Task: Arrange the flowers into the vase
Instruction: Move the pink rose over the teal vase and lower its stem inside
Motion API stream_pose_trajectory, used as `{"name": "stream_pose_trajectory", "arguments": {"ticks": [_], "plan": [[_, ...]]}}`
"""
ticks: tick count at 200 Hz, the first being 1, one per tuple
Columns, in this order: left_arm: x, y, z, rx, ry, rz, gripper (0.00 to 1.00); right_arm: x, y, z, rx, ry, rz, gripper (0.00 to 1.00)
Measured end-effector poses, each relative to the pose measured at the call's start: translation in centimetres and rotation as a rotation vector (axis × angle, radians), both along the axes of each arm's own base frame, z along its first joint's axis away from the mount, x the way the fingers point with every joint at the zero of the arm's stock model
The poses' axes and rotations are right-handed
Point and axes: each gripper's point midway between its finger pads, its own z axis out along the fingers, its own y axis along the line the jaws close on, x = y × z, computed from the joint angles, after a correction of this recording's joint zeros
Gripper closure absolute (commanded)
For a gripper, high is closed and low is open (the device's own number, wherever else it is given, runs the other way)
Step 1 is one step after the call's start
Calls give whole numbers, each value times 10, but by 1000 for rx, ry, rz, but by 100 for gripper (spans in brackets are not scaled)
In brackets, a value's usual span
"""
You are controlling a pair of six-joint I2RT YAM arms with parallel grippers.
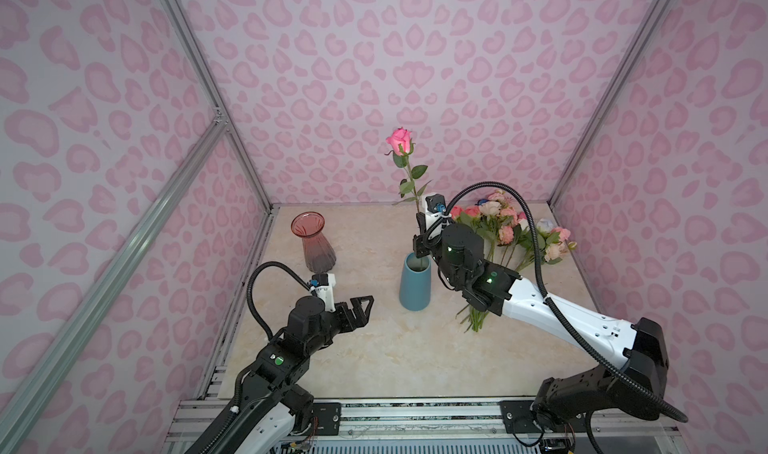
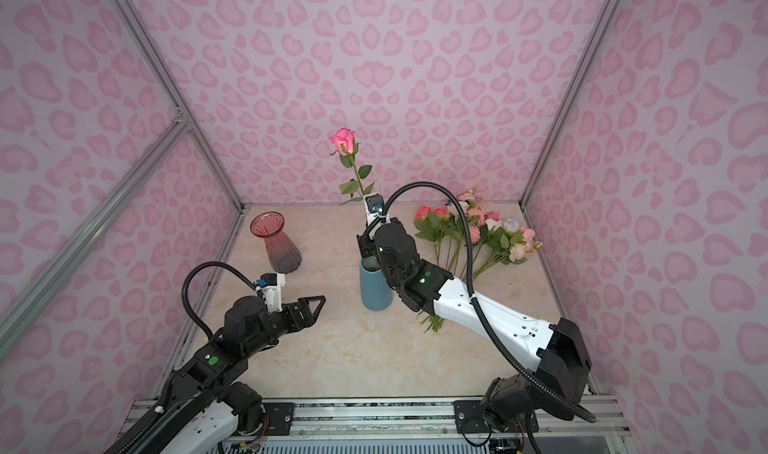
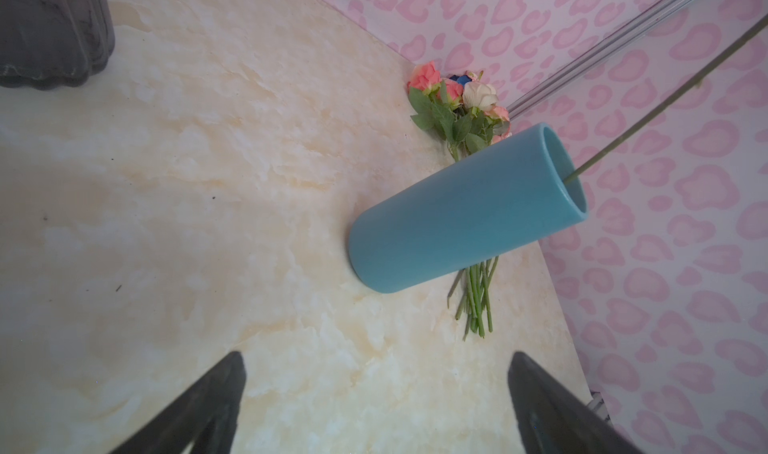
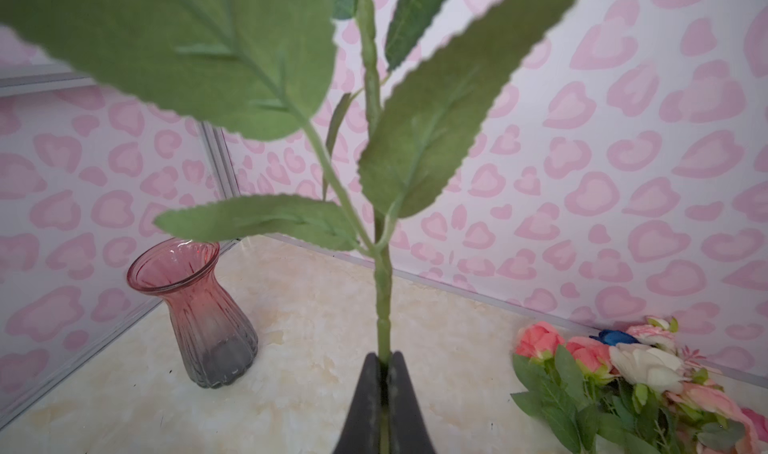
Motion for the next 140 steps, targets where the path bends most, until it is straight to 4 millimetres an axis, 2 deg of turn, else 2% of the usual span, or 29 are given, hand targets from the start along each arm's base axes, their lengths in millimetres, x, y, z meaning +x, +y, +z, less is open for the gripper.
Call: {"name": "stream_pose_trajectory", "arguments": {"ticks": [33,61,89,140], "plan": [[1,-1,-7,13,26,-3,1,1,-2,-17,6,39,-9,91],[3,-2,-3,9,17,-3,1,0,-2,-25,10,56,-12,89],[4,-3,-2,19,14,-8,1,-1,-3,-26,17,61,-12,84],[6,-4,-2,28,18,-11,1,-3,-7,-27,28,66,-25,84]]}}
